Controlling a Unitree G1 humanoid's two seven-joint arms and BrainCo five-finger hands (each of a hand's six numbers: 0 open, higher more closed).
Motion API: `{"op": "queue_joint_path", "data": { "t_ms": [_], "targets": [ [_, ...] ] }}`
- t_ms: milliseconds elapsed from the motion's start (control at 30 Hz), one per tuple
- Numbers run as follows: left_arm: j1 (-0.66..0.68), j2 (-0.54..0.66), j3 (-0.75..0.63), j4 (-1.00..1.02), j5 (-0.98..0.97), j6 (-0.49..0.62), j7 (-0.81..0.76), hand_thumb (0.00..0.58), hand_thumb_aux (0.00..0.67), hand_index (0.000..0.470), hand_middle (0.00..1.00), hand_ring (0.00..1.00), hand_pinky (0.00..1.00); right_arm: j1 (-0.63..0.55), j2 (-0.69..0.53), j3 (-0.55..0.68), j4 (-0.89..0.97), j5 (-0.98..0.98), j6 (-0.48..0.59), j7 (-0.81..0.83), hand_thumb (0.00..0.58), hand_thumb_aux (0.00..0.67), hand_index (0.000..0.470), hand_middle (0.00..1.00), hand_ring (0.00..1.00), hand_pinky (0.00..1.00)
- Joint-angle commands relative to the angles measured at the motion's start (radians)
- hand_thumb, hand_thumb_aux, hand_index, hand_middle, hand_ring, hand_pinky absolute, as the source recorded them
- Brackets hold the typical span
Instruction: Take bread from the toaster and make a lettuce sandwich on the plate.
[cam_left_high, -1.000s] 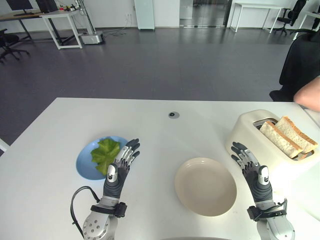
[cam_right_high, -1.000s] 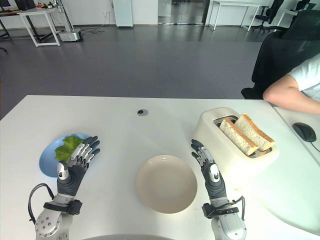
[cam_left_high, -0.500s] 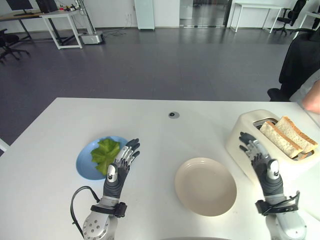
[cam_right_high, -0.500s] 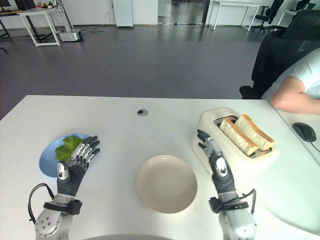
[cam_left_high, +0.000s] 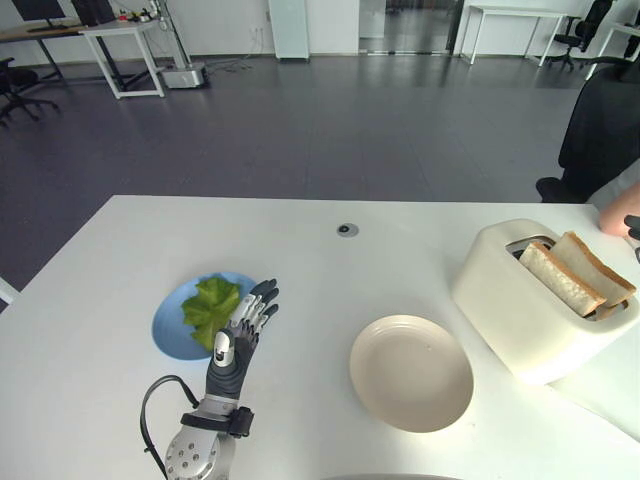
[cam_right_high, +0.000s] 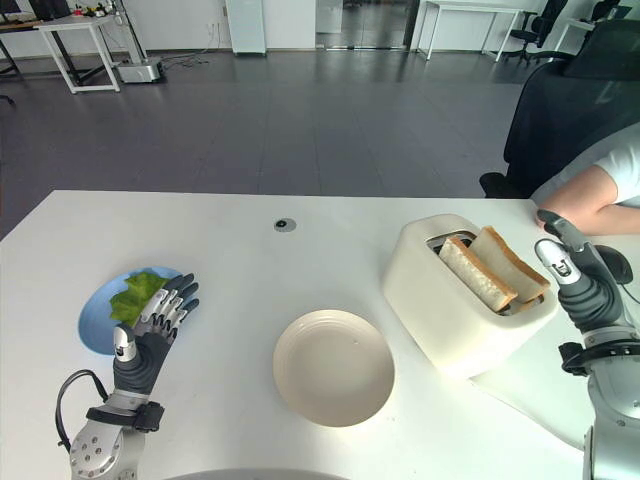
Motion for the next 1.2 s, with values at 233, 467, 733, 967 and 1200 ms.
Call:
{"op": "queue_joint_path", "data": {
  "t_ms": [233,467,733,967,1200],
  "targets": [
    [0.003,0.006,0.004,-0.006,0.004,0.006,-0.001,0.0,0.0,0.0,0.0,0.0,0.0,0.004,-0.007,0.028,0.192,-0.105,-0.061,-0.019,0.466,0.373,0.262,0.0,0.0,0.0],
    [0.007,0.005,0.003,-0.008,0.004,0.005,0.0,0.0,0.0,0.0,0.0,0.0,0.0,0.006,0.011,0.06,0.161,-0.128,-0.098,-0.03,0.548,0.512,0.359,0.0,0.0,0.0],
    [0.01,0.003,0.002,-0.006,0.007,0.002,0.002,0.0,0.0,0.0,0.0,0.0,0.0,-0.01,0.031,0.07,0.108,-0.14,-0.154,-0.067,0.58,0.67,0.47,0.0,0.0,0.0],
    [0.002,0.007,0.002,-0.003,0.007,0.003,0.002,0.0,0.0,0.0,0.0,0.0,0.0,-0.065,0.058,0.015,0.067,-0.135,-0.234,-0.156,0.58,0.67,0.47,0.0,0.0,0.0],
    [-0.008,0.012,0.003,-0.001,0.005,0.006,-0.001,0.0,0.0,0.0,0.0,0.0,0.0,-0.173,0.092,-0.072,-0.087,0.008,-0.271,-0.198,0.58,0.67,0.47,0.0,0.0,0.0]
  ]
}}
